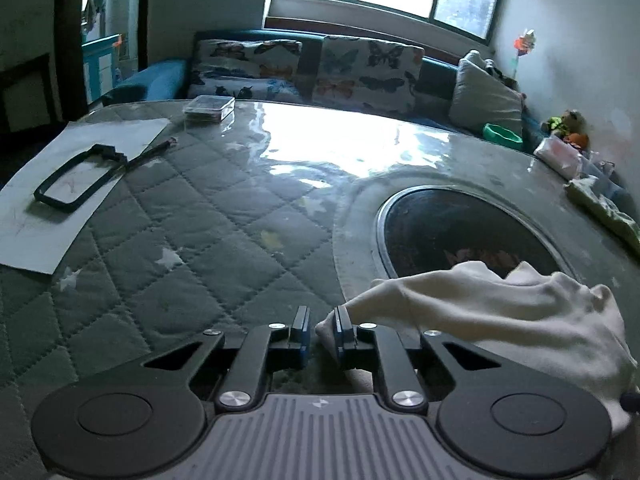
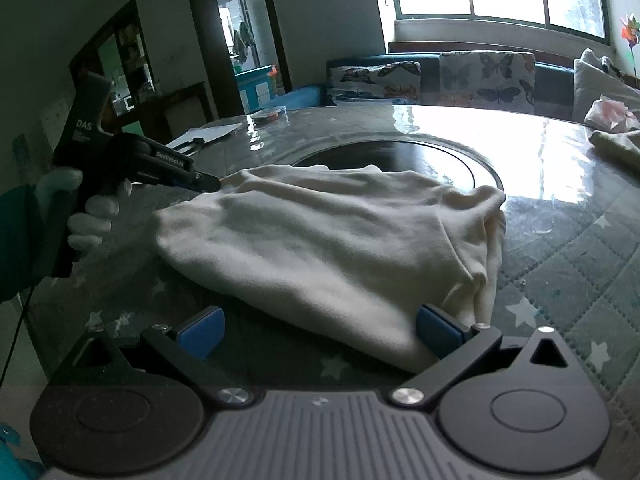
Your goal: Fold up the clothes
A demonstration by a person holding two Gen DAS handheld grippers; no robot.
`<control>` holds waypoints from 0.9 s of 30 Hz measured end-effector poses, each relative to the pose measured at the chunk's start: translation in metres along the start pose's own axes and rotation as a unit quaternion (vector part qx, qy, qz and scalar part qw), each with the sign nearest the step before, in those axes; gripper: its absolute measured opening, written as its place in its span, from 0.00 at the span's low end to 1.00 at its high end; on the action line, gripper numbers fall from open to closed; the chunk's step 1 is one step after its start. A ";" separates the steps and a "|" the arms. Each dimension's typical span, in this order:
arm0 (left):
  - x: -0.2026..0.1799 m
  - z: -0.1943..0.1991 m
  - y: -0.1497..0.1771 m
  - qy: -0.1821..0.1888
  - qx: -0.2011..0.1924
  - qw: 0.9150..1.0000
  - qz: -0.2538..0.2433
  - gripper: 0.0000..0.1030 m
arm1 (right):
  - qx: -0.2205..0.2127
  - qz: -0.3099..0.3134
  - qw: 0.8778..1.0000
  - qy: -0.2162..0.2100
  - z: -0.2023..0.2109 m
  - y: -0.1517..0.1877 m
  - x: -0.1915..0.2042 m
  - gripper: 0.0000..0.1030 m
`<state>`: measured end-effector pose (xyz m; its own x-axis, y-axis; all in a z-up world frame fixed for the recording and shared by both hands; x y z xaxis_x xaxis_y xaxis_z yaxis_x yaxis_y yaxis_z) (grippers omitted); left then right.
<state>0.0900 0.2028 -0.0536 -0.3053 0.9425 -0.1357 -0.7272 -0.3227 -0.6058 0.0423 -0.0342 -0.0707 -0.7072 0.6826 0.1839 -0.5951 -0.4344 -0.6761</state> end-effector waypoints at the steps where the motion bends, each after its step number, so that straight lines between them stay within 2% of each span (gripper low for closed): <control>1: -0.001 0.005 0.001 0.001 -0.002 1.000 -0.002 0.14 | 0.000 -0.001 1.000 0.000 0.000 0.000 0.000 1.00; 2: -0.002 0.009 0.001 0.003 -0.005 1.000 -0.004 0.18 | 0.001 -0.002 1.000 0.000 0.000 0.000 0.000 1.00; 5: -0.010 0.026 0.006 0.012 -0.016 1.000 -0.015 0.48 | 0.004 -0.004 1.000 0.002 0.000 -0.002 -0.001 1.00; 6: -0.014 0.030 0.009 0.017 -0.019 0.999 -0.020 0.52 | 0.005 -0.004 1.000 0.002 0.000 -0.002 -0.001 1.00; 12: -0.032 0.037 0.034 0.032 -0.006 0.999 -0.040 0.54 | 0.011 -0.008 1.000 0.005 -0.002 -0.004 0.000 1.00; 17: -0.028 0.031 0.048 0.027 0.006 0.999 -0.037 0.52 | 0.018 0.005 1.000 0.014 -0.004 -0.004 0.002 1.00; 22: -0.023 0.038 0.050 0.026 -0.002 0.999 -0.035 0.54 | 0.022 0.028 0.999 0.028 -0.006 -0.002 0.005 1.00; 27: -0.021 0.049 0.053 0.030 -0.011 0.999 -0.039 0.53 | 0.020 0.010 1.000 0.018 -0.003 -0.007 0.003 1.00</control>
<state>0.0281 0.1614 -0.0441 -0.2106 0.9685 -0.1327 -0.7331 -0.2463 -0.6340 0.0454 -0.0270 -0.0670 -0.7054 0.6939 0.1446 -0.5964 -0.4708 -0.6501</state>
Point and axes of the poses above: each gripper's, at about its wrist camera, not at the fingertips, and z roughly against the way its jaws point, x to its left, y to its underside, the point moved 10 cm from there along -z, roughly the way its jaws point, and after that the axes turned 8 degrees about x, right-handed, at the moved point
